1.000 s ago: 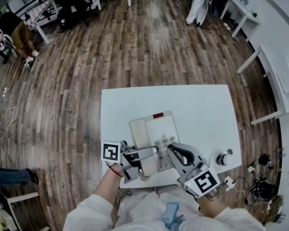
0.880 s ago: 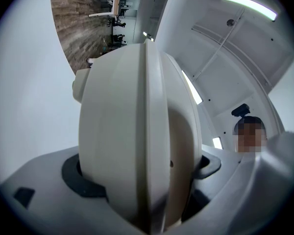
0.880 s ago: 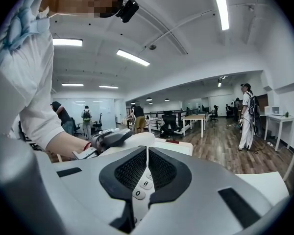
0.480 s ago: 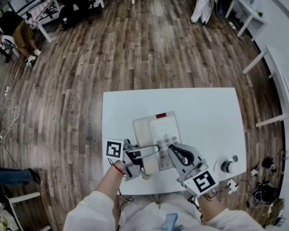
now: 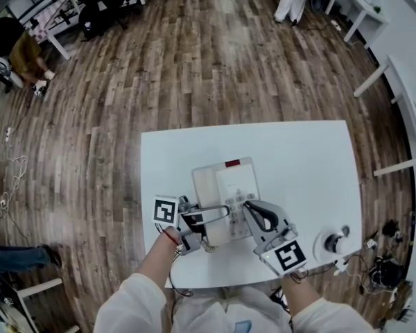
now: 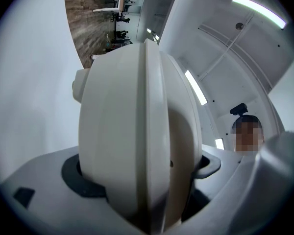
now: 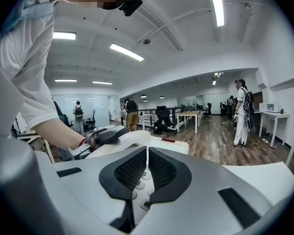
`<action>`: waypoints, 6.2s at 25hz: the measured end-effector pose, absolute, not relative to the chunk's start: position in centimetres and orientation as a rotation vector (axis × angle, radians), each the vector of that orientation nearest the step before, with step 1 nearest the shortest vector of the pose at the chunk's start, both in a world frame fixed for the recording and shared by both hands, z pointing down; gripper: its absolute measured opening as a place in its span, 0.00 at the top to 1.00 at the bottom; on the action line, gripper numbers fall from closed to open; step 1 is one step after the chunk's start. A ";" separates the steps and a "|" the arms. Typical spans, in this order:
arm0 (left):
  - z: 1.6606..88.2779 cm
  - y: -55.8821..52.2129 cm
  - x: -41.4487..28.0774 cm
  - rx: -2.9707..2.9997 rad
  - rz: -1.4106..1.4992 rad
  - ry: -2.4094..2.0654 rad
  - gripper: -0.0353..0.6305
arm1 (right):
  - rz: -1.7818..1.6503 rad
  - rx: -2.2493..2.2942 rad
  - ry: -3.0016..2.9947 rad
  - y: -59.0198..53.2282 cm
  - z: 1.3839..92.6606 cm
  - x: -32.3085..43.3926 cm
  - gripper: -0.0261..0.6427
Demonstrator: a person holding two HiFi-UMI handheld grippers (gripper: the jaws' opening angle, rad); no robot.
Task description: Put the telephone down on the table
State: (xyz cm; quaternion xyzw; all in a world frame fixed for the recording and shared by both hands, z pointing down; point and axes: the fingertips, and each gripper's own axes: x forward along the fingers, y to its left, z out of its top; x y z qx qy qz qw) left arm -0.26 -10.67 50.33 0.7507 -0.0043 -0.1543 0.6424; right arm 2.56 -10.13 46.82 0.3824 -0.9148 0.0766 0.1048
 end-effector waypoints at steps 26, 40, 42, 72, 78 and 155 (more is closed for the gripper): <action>54.5 -13.3 0.5 1.687 -0.322 -0.017 0.23 | 0.328 1.182 -2.617 -13.7 52.0 5.1 0.91; 55.0 -13.1 0.5 1.695 -0.309 -0.014 0.23 | 0.425 1.038 -2.604 -14.8 53.9 5.7 0.77; 55.2 -13.0 0.5 1.697 -0.303 -0.016 0.23 | 0.444 1.042 -2.583 -14.8 54.2 6.1 0.76; 58.8 -16.1 -0.7 1.470 -0.336 0.026 0.23 | 0.517 1.005 -2.482 -13.1 55.7 3.7 0.74; 58.8 -16.4 -0.7 1.442 -0.373 0.047 0.23 | 0.537 1.032 -2.437 -11.9 55.6 3.8 0.74; 60.9 -15.5 -6.3 1.523 -0.236 -0.191 0.23 | 2.589 1.803 -1.550 -6.9 64.9 1.7 0.72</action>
